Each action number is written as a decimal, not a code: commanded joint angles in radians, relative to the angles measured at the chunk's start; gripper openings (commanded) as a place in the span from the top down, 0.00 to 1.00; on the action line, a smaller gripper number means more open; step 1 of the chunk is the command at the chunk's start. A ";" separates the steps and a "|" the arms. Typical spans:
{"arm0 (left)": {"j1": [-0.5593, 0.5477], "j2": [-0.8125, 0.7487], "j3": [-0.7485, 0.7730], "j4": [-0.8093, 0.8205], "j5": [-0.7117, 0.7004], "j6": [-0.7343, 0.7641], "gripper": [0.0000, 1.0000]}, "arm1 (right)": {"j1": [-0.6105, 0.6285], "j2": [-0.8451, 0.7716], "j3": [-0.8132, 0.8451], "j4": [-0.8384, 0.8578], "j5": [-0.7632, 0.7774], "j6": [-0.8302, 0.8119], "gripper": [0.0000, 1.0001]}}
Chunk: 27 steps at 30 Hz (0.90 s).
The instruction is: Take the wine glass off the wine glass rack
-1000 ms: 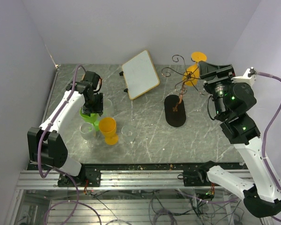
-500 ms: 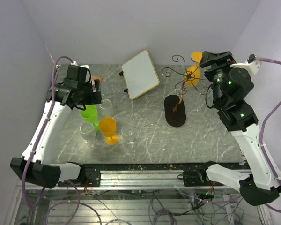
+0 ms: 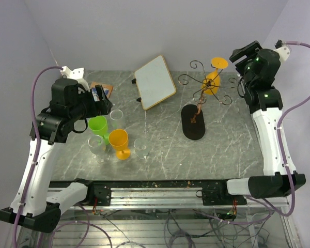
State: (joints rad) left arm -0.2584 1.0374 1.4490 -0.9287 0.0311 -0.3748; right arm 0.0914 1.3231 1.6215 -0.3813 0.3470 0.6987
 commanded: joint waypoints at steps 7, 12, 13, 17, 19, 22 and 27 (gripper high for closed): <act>0.007 -0.029 -0.046 0.068 0.078 -0.027 0.05 | -0.236 0.210 0.128 -0.001 -0.547 -0.032 0.30; 0.007 -0.024 -0.040 0.067 0.084 -0.028 0.05 | -0.313 0.310 0.168 -0.011 -0.751 -0.041 0.34; 0.007 -0.024 -0.041 0.069 0.086 -0.029 0.05 | -0.327 0.321 0.170 -0.010 -0.784 -0.044 0.36; 0.007 -0.025 -0.046 0.079 0.095 -0.033 0.05 | -0.342 0.347 0.150 0.036 -0.906 -0.039 0.39; 0.007 -0.023 -0.048 0.086 0.105 -0.036 0.05 | -0.343 0.362 0.149 0.050 -0.955 -0.038 0.44; 0.007 -0.019 -0.053 0.094 0.117 -0.042 0.05 | -0.343 0.392 0.159 0.054 -1.021 -0.034 0.45; 0.007 -0.017 -0.057 0.097 0.127 -0.042 0.05 | -0.343 0.411 0.160 0.040 -1.069 -0.035 0.47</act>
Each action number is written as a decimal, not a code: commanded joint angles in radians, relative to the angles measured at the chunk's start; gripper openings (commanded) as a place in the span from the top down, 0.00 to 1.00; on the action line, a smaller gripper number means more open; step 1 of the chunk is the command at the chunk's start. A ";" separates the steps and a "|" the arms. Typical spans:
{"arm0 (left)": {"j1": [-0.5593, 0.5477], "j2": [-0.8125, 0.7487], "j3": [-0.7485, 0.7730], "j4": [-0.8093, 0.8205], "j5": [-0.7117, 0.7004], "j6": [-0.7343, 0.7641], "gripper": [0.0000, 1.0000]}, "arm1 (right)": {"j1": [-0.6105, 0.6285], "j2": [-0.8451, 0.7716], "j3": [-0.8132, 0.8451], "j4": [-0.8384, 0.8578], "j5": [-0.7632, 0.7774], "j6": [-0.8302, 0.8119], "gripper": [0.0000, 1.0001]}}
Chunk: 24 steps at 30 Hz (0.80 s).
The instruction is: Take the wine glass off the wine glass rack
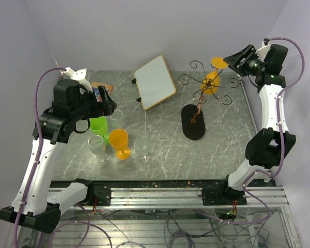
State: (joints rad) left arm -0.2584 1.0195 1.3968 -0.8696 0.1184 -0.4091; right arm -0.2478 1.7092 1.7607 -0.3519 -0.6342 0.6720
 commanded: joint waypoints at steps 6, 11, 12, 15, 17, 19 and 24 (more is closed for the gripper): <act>0.007 0.006 0.001 0.032 0.055 -0.005 0.05 | -0.002 0.011 -0.008 0.043 -0.110 0.010 0.53; 0.007 0.001 -0.004 0.038 0.063 -0.010 0.05 | -0.002 0.025 -0.001 0.036 -0.112 0.012 0.57; 0.008 0.001 -0.004 0.039 0.063 -0.011 0.05 | -0.002 0.029 0.000 0.036 -0.113 0.013 0.58; 0.007 -0.001 -0.003 0.039 0.066 -0.015 0.05 | -0.002 0.038 0.006 0.034 -0.113 0.020 0.59; 0.007 -0.003 -0.001 0.039 0.072 -0.018 0.05 | -0.002 0.043 0.010 0.042 -0.113 0.032 0.64; 0.007 -0.003 0.000 0.040 0.074 -0.020 0.05 | -0.002 0.051 0.010 0.057 -0.131 0.048 0.65; 0.007 -0.003 0.003 0.040 0.078 -0.022 0.05 | -0.002 0.058 0.015 0.064 -0.137 0.063 0.70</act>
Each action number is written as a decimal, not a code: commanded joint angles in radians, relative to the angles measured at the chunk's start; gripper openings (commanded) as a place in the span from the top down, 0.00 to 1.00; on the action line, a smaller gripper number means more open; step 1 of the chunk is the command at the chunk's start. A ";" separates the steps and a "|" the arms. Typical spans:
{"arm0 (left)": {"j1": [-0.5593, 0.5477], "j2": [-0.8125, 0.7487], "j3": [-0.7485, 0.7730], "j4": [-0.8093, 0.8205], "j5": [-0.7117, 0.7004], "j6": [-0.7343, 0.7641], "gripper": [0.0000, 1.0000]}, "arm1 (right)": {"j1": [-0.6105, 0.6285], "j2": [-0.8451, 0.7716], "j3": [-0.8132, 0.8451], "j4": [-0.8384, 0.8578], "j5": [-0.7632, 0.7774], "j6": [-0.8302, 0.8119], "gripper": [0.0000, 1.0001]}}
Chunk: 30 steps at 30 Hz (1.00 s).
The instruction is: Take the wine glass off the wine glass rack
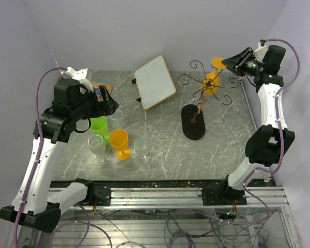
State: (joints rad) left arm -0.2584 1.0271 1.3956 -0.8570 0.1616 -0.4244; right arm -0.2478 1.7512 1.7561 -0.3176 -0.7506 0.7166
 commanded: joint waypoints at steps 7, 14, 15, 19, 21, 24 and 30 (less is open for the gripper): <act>0.007 -0.011 0.005 0.029 0.042 -0.009 0.05 | -0.002 -0.009 -0.021 0.108 -0.040 0.101 0.84; 0.007 -0.009 0.015 0.027 0.047 -0.009 0.04 | -0.002 -0.042 -0.057 0.133 -0.002 0.141 0.94; 0.007 -0.010 0.016 0.027 0.047 -0.009 0.04 | -0.002 -0.045 -0.061 0.143 0.002 0.157 0.95; 0.007 -0.011 0.012 0.032 0.053 -0.013 0.05 | -0.002 -0.077 -0.136 0.249 0.001 0.269 1.00; 0.007 -0.007 0.012 0.031 0.058 -0.014 0.05 | -0.002 -0.096 -0.162 0.285 0.012 0.315 1.00; 0.007 -0.004 0.019 0.029 0.060 -0.015 0.05 | -0.004 -0.116 -0.176 0.276 0.048 0.345 1.00; 0.007 -0.003 0.040 0.020 0.049 -0.009 0.05 | -0.004 -0.152 -0.185 0.231 0.115 0.384 1.00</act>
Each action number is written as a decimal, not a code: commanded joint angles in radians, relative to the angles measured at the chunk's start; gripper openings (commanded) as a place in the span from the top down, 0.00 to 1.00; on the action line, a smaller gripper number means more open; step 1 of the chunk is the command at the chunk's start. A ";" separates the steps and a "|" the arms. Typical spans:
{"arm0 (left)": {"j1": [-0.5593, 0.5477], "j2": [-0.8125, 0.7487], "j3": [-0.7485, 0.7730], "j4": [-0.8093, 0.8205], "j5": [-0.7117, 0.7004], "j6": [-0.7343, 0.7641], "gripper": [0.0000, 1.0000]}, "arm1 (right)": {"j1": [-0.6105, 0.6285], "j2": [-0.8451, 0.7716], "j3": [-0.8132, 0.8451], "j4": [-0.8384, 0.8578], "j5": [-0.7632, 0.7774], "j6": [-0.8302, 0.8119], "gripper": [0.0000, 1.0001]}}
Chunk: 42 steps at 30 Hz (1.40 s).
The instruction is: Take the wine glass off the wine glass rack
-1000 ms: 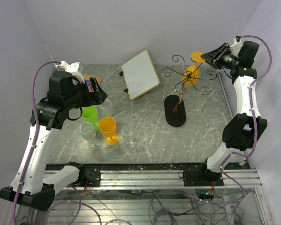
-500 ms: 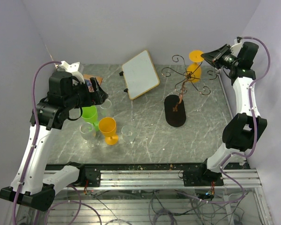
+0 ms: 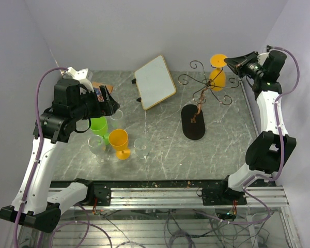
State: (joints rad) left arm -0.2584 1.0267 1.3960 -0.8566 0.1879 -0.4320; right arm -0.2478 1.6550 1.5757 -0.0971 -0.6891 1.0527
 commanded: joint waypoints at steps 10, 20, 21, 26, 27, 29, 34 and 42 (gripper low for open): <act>0.007 -0.001 0.052 0.014 0.025 0.003 0.05 | -0.004 -0.137 -0.066 -0.026 0.103 0.082 1.00; 0.007 -0.015 0.041 0.009 0.019 0.006 0.04 | -0.002 -0.185 -0.136 0.036 -0.017 0.113 1.00; 0.007 -0.018 0.040 0.011 0.019 0.006 0.04 | -0.001 -0.191 -0.144 0.051 -0.019 0.117 1.00; 0.007 -0.023 0.035 0.011 0.027 0.001 0.04 | 0.007 -0.183 -0.146 0.092 -0.049 0.142 1.00; 0.007 -0.023 0.035 0.011 0.028 0.000 0.04 | 0.013 -0.176 -0.143 0.105 -0.059 0.150 1.00; 0.007 -0.023 0.039 0.012 0.034 -0.003 0.04 | 0.027 -0.159 -0.136 0.133 -0.075 0.179 1.00; 0.007 -0.023 0.052 0.012 0.037 -0.007 0.04 | 0.080 -0.114 -0.072 0.128 -0.050 0.198 1.00; 0.007 -0.033 0.057 -0.004 0.032 -0.008 0.04 | 0.118 -0.015 0.040 0.156 0.049 0.187 1.00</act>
State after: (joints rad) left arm -0.2584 1.0138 1.4166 -0.8585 0.1886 -0.4351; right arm -0.1406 1.5997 1.5364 0.0135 -0.7033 1.2518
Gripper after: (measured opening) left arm 0.958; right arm 0.016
